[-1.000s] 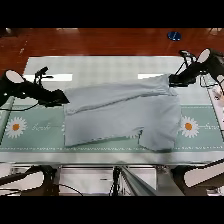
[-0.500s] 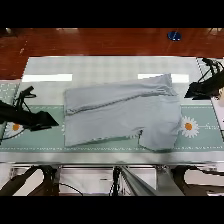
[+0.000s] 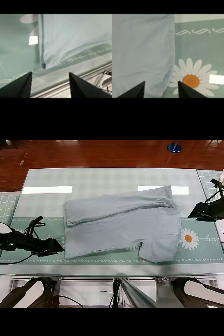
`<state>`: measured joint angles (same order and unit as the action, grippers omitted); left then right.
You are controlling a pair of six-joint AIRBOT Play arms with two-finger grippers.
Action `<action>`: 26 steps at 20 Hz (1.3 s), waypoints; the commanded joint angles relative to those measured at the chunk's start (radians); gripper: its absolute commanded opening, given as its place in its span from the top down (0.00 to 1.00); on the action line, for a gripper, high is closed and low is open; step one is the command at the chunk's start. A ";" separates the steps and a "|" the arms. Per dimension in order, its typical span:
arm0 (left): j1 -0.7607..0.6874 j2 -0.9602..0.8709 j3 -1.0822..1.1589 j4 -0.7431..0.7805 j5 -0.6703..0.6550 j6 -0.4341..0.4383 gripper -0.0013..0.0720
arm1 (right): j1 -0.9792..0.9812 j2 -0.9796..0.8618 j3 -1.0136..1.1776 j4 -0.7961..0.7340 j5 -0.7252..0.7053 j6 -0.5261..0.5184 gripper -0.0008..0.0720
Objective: Fold the shirts.
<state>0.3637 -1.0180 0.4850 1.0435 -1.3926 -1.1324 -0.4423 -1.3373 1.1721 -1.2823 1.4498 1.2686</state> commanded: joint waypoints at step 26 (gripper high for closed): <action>-0.127 -0.323 0.012 0.015 0.185 -0.119 0.05 | -0.010 0.163 -0.009 0.014 0.027 0.010 0.32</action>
<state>0.2382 -1.3548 0.4915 1.0588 -1.4471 -1.2385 -0.4511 -1.1805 1.1637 -1.2751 1.4780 1.2762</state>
